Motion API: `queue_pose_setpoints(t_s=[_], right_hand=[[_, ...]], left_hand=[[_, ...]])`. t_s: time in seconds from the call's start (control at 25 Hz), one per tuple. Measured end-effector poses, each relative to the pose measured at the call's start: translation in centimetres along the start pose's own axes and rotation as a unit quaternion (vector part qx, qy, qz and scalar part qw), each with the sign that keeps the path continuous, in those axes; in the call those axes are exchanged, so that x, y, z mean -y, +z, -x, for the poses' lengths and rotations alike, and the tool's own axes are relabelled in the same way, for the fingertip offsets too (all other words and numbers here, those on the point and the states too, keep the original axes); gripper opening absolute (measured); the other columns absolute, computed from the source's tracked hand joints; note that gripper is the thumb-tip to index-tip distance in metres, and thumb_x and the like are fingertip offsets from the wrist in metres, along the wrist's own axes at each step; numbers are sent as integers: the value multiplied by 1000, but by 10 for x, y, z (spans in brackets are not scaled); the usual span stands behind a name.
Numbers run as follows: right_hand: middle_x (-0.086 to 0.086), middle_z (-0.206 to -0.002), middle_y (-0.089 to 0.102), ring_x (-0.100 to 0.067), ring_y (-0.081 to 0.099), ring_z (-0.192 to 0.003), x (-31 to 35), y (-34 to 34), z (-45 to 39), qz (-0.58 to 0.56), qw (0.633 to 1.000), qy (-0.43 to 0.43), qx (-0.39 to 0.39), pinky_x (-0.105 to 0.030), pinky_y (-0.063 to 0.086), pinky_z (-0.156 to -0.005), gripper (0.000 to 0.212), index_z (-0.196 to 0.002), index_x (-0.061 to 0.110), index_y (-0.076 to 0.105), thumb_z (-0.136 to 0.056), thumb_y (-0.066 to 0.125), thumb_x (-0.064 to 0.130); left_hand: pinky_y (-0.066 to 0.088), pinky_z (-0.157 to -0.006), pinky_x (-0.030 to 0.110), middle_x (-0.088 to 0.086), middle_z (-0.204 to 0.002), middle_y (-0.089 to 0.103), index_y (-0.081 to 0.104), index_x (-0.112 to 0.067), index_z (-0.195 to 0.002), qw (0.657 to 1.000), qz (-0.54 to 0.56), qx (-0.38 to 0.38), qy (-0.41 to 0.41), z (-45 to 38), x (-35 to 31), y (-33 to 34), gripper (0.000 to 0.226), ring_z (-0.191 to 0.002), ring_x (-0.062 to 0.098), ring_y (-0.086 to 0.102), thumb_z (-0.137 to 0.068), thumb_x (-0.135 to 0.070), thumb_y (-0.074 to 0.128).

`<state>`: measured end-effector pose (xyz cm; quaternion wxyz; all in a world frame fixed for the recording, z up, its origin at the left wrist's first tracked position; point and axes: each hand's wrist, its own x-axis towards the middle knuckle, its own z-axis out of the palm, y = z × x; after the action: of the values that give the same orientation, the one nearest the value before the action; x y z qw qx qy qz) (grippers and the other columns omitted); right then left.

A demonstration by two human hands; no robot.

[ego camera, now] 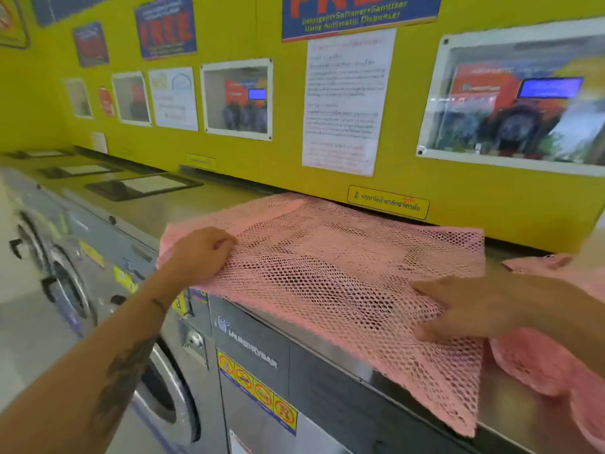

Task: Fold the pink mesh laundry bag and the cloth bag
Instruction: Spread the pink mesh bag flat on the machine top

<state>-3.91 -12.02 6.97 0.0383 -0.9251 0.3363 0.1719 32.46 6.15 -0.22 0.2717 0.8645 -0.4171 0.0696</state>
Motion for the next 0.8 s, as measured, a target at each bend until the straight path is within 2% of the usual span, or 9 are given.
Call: queue_pose_setpoints(t_s=[0.08,0.2,0.28,0.32,0.4,0.48,0.56,0.68,0.8], right_hand=[[-7,-166,0,-30,16,-150,6,-6,-1,-20,999,-23,-10,-51,14,-120,85,-154,36,5,-85,32,77],[-6,-162,12,-29,29,-144,22,-16,-10,-23,999,-46,-19,-50,23,-118,79,-150,34,20,-85,41,74],[-6,-150,35,-27,48,-126,23,-25,-20,-15,998,-47,-48,-47,36,-112,69,-135,26,40,-83,52,70],[-8,-145,44,-25,53,-113,23,-28,-26,-16,996,-50,-70,-44,42,-107,62,-125,24,47,-81,56,67],[-7,-146,38,-26,49,-121,28,-28,-34,-38,996,-56,-59,-45,38,-110,68,-134,30,40,-81,52,71],[-4,-165,4,-30,18,-149,31,-16,-46,-31,998,-51,3,-54,14,-120,93,-151,43,10,-74,38,86],[-4,-165,-12,-29,-2,-152,34,-8,-56,-28,999,-19,26,-57,3,-120,100,-150,49,-7,-67,28,93],[-1,-165,-15,-28,-1,-152,30,-2,-54,-13,999,8,36,-58,3,-120,107,-145,56,-12,-53,18,100],[2,-165,-12,-25,0,-152,21,-6,-31,-23,1000,-12,10,-53,6,-121,91,-151,47,-6,-75,25,88]], left_hand=[[46,-97,43,5,-119,70,73,-29,-103,996,39,-54,-64,6,30,-13,33,-108,30,61,-89,-34,44],[46,-98,50,12,-120,67,73,-23,-107,976,20,-130,-171,8,65,-27,43,-107,38,60,-82,-34,40],[46,-98,48,13,-122,65,71,-21,-110,969,14,-178,-173,4,45,-33,36,-109,38,59,-85,-26,45],[45,-99,46,13,-125,64,70,-20,-111,973,26,-189,-131,2,25,-35,32,-112,35,59,-88,-23,48],[39,-106,49,9,-132,61,67,-23,-115,989,41,-142,-28,-1,-22,-24,31,-119,29,55,-91,-30,49],[25,-112,60,6,-146,48,55,-33,-129,1000,-7,-9,28,1,-63,1,46,-132,29,44,-91,-52,38],[14,-112,68,4,-157,33,37,-41,-144,988,-94,118,30,-1,-77,22,64,-141,33,31,-88,-69,24],[20,-113,62,2,-158,33,33,-41,-146,980,-103,158,65,-17,-64,24,69,-141,31,32,-87,-75,23],[29,-114,50,1,-152,42,46,-34,-141,980,-42,167,102,-26,-61,14,63,-136,26,40,-89,-68,36]])
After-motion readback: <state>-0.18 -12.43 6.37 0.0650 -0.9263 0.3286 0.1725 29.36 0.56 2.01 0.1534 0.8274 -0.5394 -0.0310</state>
